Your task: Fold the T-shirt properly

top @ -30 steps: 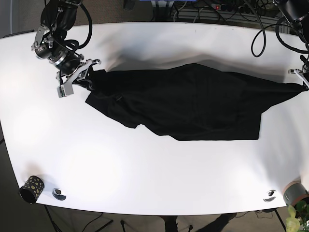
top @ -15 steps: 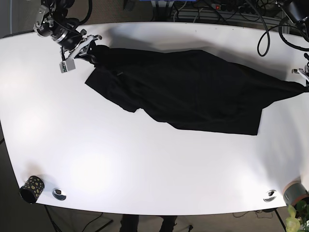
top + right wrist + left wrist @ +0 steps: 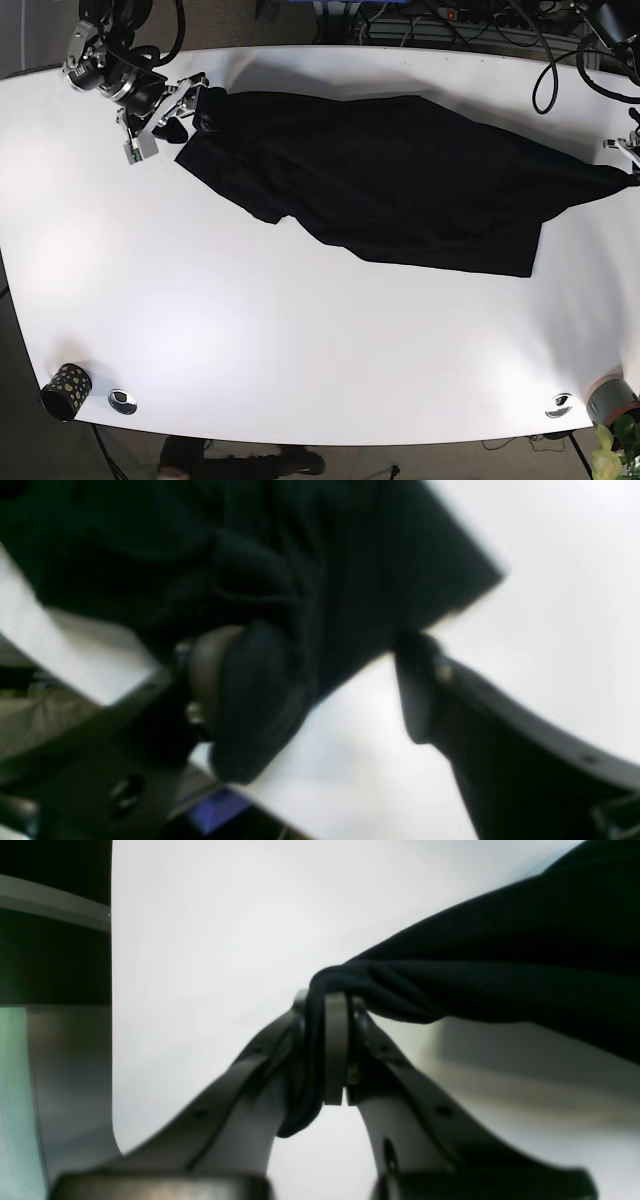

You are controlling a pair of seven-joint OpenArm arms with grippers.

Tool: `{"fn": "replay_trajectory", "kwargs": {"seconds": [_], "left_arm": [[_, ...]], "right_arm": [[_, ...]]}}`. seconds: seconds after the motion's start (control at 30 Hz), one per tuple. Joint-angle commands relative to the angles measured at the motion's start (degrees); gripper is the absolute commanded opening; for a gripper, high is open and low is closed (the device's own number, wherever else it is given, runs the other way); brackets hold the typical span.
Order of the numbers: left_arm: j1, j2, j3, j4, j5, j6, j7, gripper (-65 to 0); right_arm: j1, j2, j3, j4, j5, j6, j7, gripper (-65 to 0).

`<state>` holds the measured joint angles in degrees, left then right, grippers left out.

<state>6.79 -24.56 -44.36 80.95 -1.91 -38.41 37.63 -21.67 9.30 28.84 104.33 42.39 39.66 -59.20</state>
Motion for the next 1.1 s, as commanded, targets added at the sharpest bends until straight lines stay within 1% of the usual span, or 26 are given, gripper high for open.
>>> {"fn": "replay_trajectory", "kwargs": {"seconds": [0.0,0.1,0.17,0.23,0.3,0.37,0.63,0.87,0.93,0.97,1.03,1.07], "left_arm": [[-0.5,-1.4,-0.3,1.1,-0.3,0.2,-0.9,-64.6],[-0.4,-1.6,-0.4,1.1,-0.3,0.2,-0.9,-64.4],[-0.4,-1.6,-0.5,1.1,-0.4,0.2,-0.9,-64.4],[-0.5,-1.6,-0.7,1.1,-0.5,0.2,-0.9,-64.4],[-0.6,-1.6,-0.7,1.1,-0.5,0.2,-0.9,-64.4],[-1.6,-1.5,-0.5,1.1,-0.5,0.2,-0.9,-64.4],[-2.9,-1.2,-0.4,1.1,-0.3,0.3,-0.8,-64.4],[-5.1,-1.2,-0.3,1.1,-0.3,0.3,-0.7,-64.4],[-5.2,-1.2,-0.3,1.1,-0.3,0.3,-0.7,-64.4],[-5.2,-1.2,-0.3,1.1,-0.3,0.3,-0.7,-64.4],[-5.2,-1.2,-0.2,1.1,-0.3,0.3,-0.7,-64.4],[-5.2,-1.2,0.3,1.1,-0.3,0.3,-0.7,-64.4]], "right_arm": [[1.3,0.9,0.6,1.0,1.2,0.34,0.3,-22.5],[3.2,1.0,0.7,1.0,1.2,0.34,-1.2,-22.7],[3.3,2.3,0.6,1.3,1.9,0.34,-2.7,-22.7],[3.8,3.8,0.0,2.4,4.3,0.34,-5.3,-22.7],[4.2,3.7,0.0,3.4,6.3,0.34,-7.2,-22.7],[4.6,3.7,0.0,3.5,6.7,0.34,-8.2,-22.8],[4.0,4.3,0.0,2.3,6.6,0.34,-8.4,-22.7],[3.3,3.9,-5.1,0.9,6.4,0.34,-8.4,-23.5],[3.3,3.7,-5.8,0.8,5.6,0.34,-8.3,-23.8],[3.3,3.6,-6.1,0.8,3.8,0.34,-8.2,-25.5],[3.7,2.8,-6.2,0.7,0.6,0.34,-8.1,-31.4],[3.8,1.9,-6.0,0.3,-1.2,0.34,-8.1,-36.8]]}}
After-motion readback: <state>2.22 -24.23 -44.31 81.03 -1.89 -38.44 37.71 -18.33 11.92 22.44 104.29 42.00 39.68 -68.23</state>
